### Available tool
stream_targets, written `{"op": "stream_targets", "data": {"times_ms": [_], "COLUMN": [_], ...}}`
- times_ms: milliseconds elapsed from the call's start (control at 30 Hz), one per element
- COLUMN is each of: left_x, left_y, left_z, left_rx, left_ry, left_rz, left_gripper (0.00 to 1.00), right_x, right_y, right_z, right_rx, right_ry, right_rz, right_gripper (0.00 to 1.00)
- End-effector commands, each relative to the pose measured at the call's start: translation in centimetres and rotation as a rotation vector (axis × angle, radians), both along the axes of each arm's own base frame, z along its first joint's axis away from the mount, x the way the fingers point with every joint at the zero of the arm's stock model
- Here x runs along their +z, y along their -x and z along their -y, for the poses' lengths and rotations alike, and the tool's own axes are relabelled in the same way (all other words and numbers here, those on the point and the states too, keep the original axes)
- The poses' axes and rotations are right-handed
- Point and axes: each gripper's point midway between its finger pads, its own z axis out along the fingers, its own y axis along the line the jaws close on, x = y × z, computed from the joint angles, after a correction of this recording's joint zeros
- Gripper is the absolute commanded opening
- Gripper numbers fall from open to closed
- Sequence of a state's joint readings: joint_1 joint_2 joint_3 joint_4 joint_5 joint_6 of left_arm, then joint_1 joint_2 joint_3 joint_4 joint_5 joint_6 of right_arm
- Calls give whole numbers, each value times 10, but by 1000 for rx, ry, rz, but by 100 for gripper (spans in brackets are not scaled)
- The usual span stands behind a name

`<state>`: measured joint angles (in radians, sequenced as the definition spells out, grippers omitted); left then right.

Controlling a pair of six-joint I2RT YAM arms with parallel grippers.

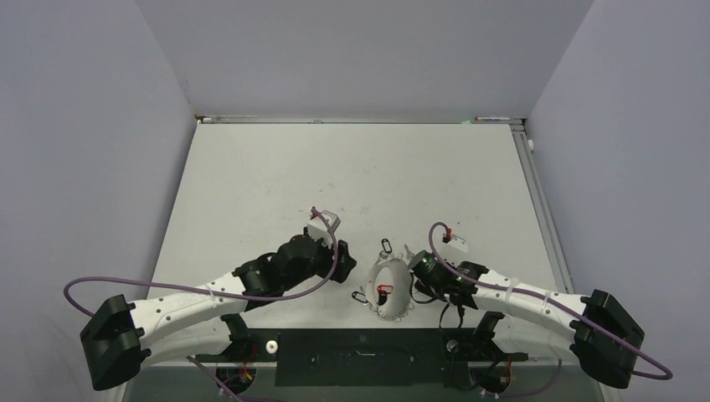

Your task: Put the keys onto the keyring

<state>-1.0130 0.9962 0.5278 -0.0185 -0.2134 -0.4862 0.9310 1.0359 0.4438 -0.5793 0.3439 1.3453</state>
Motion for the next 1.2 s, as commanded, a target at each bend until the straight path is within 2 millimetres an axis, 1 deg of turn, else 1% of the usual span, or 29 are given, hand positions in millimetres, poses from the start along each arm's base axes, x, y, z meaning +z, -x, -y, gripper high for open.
{"op": "stream_targets", "data": {"times_ms": [0, 100, 200, 333, 367, 400, 433, 467, 500, 567, 667, 800, 900, 1000, 1167], "left_x": [20, 21, 22, 24, 20, 18, 19, 19, 19, 19, 19, 19, 18, 18, 17], "left_y": [-4, -3, -3, -3, -2, -2, -1, -2, -2, -2, -1, 0, 1, 1, 1], "left_z": [3, 1, -1, -3, -6, -8, -9, -9, -9, -9, -8, -7, -7, -7, -7], "left_rx": [14, 17, 20, 29, 32, 34, 35, 36, 37, 35, 32, 29, 26, 26, 27], "left_ry": [61, 66, 63, 67, 49, 42, 43, 43, 45, 45, 47, 53, 55, 54, 53], "left_rz": [46, 48, 50, 57, 48, 46, 48, 50, 51, 51, 50, 48, 45, 46, 46], "left_gripper": [65, 64, 64, 64, 64, 64, 64, 64, 64, 64, 64, 64, 64, 64, 64], "right_x": [20, 27, 31, 27, 26, 25, 26, 25, 25, 25, 20, 7, -2, -3, -4], "right_y": [-12, -16, -18, -11, -9, -7, -6, -4, -3, -1, 3, 9, 13, 14, 16], "right_z": [-7, -16, -25, -22, -21, -20, -19, -18, -16, -14, -12, -15, -12, -12, -11], "right_rx": [20, 64, 102, 95, 101, 95, 91, 85, 74, 52, 11, -23, -51, -63, -87], "right_ry": [15, 2, -17, -3, -2, -6, -15, -21, -35, -59, -91, -133, -136, -153, -181], "right_rz": [64, 99, 123, 98, 93, 90, 93, 94, 97, 100, 85, 48, 24, 24, 25], "right_gripper": [5, 5, 5, 6, 11, 28, 37, 43, 47, 52, 51, 44, 42, 41, 37]}}
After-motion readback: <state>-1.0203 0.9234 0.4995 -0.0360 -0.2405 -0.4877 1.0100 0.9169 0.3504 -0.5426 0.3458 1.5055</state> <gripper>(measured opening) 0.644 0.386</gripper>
